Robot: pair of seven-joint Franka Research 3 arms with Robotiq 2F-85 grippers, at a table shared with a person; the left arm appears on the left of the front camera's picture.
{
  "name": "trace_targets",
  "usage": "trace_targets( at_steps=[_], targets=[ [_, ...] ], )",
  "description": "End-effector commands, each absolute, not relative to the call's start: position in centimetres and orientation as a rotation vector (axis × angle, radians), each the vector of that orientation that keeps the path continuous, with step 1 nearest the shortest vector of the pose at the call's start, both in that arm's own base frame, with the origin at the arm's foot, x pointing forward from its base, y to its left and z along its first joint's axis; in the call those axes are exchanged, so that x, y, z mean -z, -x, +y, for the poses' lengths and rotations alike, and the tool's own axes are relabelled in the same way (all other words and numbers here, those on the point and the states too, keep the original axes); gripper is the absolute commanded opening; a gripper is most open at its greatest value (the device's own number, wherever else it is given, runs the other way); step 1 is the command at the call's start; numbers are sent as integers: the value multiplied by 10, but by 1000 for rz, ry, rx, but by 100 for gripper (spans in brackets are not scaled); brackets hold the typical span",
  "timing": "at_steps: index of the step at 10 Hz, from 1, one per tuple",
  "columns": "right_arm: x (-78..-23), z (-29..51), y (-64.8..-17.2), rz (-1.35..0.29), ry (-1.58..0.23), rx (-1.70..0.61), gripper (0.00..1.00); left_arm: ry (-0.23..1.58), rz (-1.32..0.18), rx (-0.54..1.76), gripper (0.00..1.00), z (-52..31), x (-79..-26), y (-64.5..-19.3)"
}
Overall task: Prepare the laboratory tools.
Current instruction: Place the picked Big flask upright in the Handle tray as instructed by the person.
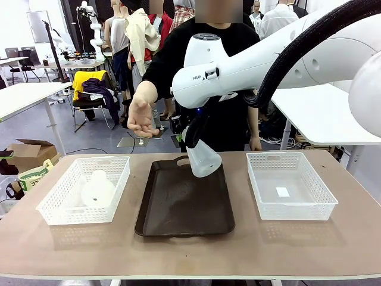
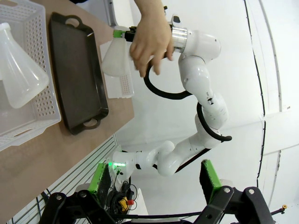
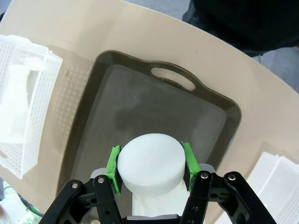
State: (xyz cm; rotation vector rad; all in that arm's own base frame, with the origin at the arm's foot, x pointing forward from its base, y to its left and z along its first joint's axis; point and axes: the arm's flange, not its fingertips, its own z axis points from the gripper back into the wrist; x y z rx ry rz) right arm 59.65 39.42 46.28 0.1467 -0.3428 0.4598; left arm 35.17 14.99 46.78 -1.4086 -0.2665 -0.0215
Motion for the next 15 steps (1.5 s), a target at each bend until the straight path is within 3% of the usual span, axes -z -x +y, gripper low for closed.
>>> trace_targets(
  at_steps=[1, 13, 15],
  targets=[
    [-461, 392, -595, -344, -148, -466, 0, 1410, -265, 30, 100, 152, -469, -349],
    [-463, 394, -596, -343, -147, -460, 0, 1410, -265, 30, 100, 152, -469, -349],
    [-473, 389, -585, -373, -207, -558, 0, 1410, -265, 30, 100, 152, -469, -349]
  ],
)
